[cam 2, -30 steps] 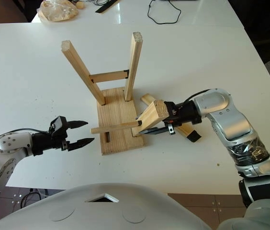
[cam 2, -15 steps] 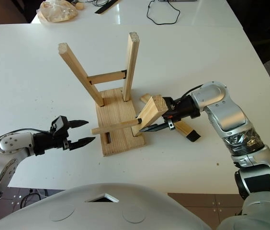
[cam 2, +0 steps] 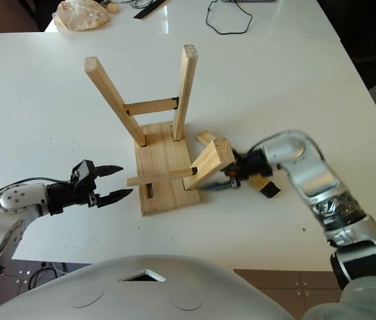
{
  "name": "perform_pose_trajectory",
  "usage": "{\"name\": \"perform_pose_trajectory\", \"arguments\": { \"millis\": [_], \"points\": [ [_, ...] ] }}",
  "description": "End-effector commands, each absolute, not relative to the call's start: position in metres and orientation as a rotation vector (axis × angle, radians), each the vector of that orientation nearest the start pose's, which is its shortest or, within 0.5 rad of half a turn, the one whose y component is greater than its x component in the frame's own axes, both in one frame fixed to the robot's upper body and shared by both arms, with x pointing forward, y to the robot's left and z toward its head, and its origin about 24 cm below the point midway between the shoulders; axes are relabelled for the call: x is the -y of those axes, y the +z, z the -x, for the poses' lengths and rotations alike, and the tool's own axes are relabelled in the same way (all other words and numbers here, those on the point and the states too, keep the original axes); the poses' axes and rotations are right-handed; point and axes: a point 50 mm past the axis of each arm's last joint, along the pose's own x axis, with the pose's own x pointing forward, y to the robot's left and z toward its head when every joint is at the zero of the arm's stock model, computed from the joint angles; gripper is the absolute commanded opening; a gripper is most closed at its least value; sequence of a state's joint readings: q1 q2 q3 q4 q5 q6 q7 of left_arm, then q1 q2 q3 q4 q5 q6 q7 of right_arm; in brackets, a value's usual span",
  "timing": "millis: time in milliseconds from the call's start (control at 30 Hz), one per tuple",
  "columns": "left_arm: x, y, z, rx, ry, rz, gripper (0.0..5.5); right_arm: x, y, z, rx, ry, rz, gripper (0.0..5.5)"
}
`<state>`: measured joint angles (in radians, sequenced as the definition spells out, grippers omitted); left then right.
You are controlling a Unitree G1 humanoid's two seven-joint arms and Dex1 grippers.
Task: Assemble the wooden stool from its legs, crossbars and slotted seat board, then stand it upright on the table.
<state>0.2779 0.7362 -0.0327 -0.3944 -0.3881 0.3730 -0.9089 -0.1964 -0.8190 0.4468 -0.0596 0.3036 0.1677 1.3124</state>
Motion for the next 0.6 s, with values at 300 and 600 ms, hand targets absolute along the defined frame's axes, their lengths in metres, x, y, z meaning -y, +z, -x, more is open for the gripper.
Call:
{"name": "perform_pose_trajectory", "arguments": {
  "millis": [300,600],
  "points": [
    [-0.207,0.063,-0.170,-0.459,-0.999,-0.191,3.68,0.214,0.085,-0.216,-0.507,1.424,0.516,3.32],
    [-0.209,0.066,-0.154,-0.419,-0.873,-0.109,3.68,0.257,0.094,-0.192,-0.455,1.009,0.444,4.25]
  ]
}}
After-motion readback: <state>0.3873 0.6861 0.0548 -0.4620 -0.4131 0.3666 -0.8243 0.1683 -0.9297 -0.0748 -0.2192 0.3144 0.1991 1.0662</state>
